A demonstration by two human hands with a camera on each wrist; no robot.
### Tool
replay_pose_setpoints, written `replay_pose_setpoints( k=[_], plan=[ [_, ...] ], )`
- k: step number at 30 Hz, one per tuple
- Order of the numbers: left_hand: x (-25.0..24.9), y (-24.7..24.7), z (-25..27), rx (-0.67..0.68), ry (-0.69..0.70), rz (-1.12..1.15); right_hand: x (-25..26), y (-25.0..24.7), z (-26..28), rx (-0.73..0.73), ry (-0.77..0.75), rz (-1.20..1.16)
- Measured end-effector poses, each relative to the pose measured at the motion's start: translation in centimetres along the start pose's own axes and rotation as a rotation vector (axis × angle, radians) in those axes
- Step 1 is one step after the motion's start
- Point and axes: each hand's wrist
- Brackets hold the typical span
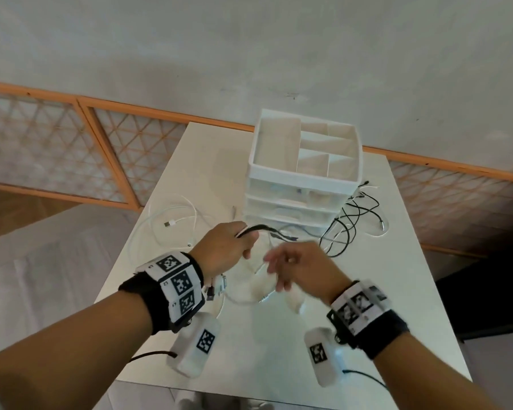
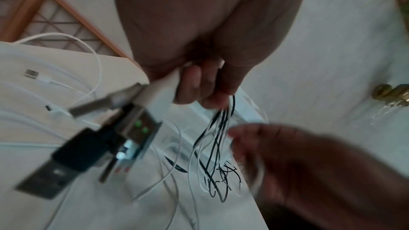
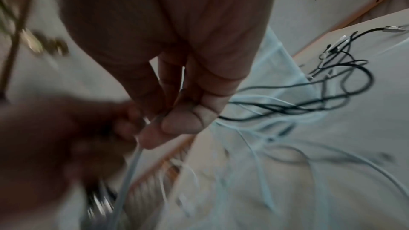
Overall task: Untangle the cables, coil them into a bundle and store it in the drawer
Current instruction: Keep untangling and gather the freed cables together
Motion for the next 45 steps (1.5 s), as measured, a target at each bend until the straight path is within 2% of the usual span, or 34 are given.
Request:
replay_pose_setpoints(
  k=[3, 6, 10, 13, 14, 16, 18, 19, 20, 22, 25, 28, 30, 34, 38, 41, 45],
  plan=[
    [-0.8, 0.6, -0.1, 0.133, 0.01, 0.16, 5.1, -3.1, 1.1, -0.174, -0.201, -0.355],
    [-0.7, 0.4, -0.5, 0.153, 0.012, 0.076, 7.3, -6.1, 2.1, -0.342, -0.322, -0.546],
    [1.0, -0.7, -1.3, 0.067, -0.025, -0.15, 6.8, -9.8, 2.9, -0.614, -0.395, -0.565],
    [1.1, -1.0, -1.5, 0.047, -0.038, 0.053, 4.6, -12.6, 2.7, -0.756, -0.281, -0.454],
    [0.5, -1.1, -1.4, 0.032, -0.022, 0.135, 3.7, -13.0, 2.8, -0.745, -0.179, -0.316],
    [-1.2, -1.1, -1.3, 0.018, 0.033, 0.22, 2.6, -12.7, 3.1, -0.617, 0.025, 0.091],
    [-3.4, -0.9, -1.1, 0.043, 0.102, 0.239, 3.0, -10.4, 3.3, -0.457, 0.047, 0.381],
    [-4.4, -0.7, -1.1, 0.067, 0.135, 0.234, 3.7, -8.8, 3.2, -0.39, -0.005, 0.41],
    [-5.3, -0.4, -1.1, 0.095, 0.164, 0.221, 4.4, -7.4, 3.1, -0.347, -0.061, 0.407],
    [-6.7, 0.0, -1.1, 0.125, 0.21, 0.177, 5.6, -5.9, 2.3, -0.388, -0.132, 0.458],
    [-6.2, -0.2, -1.6, 0.08, 0.224, 0.053, 6.5, -7.4, 1.7, -0.59, -0.169, 0.357],
    [-3.0, -0.7, -1.9, 0.059, 0.132, -0.016, 7.1, -10.9, 2.2, -0.819, -0.172, 0.157],
    [-0.8, -0.8, -1.8, 0.046, 0.069, 0.002, 7.0, -12.9, 2.4, -0.891, -0.149, 0.065],
    [1.6, -1.0, -1.5, 0.018, 0.011, 0.076, 5.4, -14.8, 1.7, -0.863, -0.037, 0.06],
    [1.6, -1.2, -1.5, 0.026, -0.02, 0.092, 5.0, -15.8, 0.8, -0.833, 0.024, 0.11],
    [1.1, -1.0, -1.4, 0.041, 0.003, 0.205, 6.3, -17.3, 0.8, -0.844, -0.047, 0.178],
    [0.0, -0.7, -1.5, 0.051, 0.03, 0.284, 8.7, -18.9, 1.7, -0.849, -0.295, 0.204]
  ],
)
Point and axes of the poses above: each hand's wrist, its own z-axis away from the middle knuckle, its own y-axis out of the palm, x = y × z, and after that the axes turned 10 degrees about x, right-handed
